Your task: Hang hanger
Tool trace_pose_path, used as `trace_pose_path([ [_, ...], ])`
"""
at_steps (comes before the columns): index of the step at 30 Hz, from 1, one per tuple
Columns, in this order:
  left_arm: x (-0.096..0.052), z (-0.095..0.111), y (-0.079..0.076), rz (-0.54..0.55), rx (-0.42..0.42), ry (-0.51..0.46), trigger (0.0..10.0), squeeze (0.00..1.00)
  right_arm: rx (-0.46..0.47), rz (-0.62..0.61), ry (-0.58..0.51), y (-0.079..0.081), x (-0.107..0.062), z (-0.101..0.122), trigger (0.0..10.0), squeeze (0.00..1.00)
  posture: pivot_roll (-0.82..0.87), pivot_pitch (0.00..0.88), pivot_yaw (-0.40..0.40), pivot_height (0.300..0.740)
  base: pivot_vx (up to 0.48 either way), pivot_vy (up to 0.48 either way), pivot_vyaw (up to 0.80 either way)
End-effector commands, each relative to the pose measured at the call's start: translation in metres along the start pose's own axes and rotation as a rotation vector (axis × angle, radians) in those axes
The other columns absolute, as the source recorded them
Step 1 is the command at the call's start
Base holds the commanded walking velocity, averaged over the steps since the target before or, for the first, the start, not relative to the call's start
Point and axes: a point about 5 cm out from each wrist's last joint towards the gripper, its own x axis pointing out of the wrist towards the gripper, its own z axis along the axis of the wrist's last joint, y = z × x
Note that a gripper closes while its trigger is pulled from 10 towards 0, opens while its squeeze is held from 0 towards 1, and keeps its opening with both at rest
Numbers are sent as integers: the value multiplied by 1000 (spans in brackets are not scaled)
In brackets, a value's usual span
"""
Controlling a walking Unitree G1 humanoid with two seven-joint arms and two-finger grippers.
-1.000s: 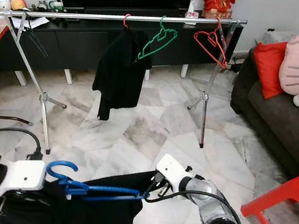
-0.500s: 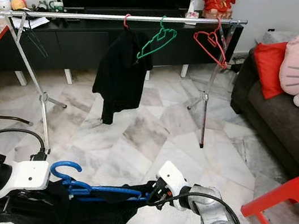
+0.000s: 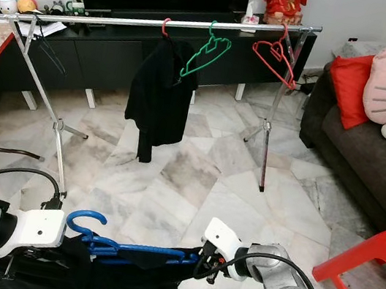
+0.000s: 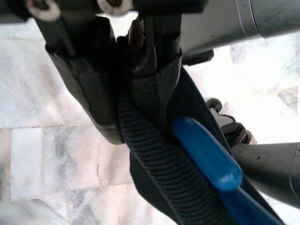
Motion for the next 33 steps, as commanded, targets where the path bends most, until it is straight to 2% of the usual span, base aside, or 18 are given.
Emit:
trace_pose_path([
  [1,-2,4,2,-1,26,1,10000,0,-35,3,10,-3,-3,3,10000,1000,-148,0,50,740,0,0,0],
  [2,-2,4,2,-1,26,1,10000,0,-35,3,10,-3,-3,3,10000,1000,-148,0,50,740,0,0,0],
  [5,-5,3,5,51,-24,-24,10000,0,-17,106,-16,4,-7,-4,10000,1000,-149,0,43,740,0,0,0],
  [8,-5,2,6,70,-39,-20,10000,0,-16,106,-3,6,-6,-7,10000,1000,-149,0,43,740,0,0,0],
  [12,-8,5,10,120,-95,-102,10000,0,14,77,16,10,-1,-14,10000,1000,-150,0,42,740,0,0,0],
  [22,-9,-5,8,140,-138,-48,10000,0,33,66,13,17,8,-18,10000,1000,-143,0,41,740,0,0,0],
  [23,-6,-6,6,128,-138,-34,10000,0,3,29,21,17,10,-17,10000,59,-143,0,41,740,0,0,0],
  [24,-5,-6,5,124,-138,-32,10000,0,-8,13,26,16,11,-17,10000,59,-143,0,41,740,0,0,0],
  [25,-4,-5,5,122,-139,-34,10000,0,-9,-2,33,16,11,-18,10000,0,-144,0,41,740,0,0,0],
  [30,0,-3,4,121,-141,-44,10000,0,-4,16,29,16,11,-16,10000,0,-137,0,41,740,0,0,0],
  [33,2,-2,5,107,-131,-46,10000,0,-39,-11,-20,5,5,-3,10000,0,-139,0,45,740,0,0,0],
])
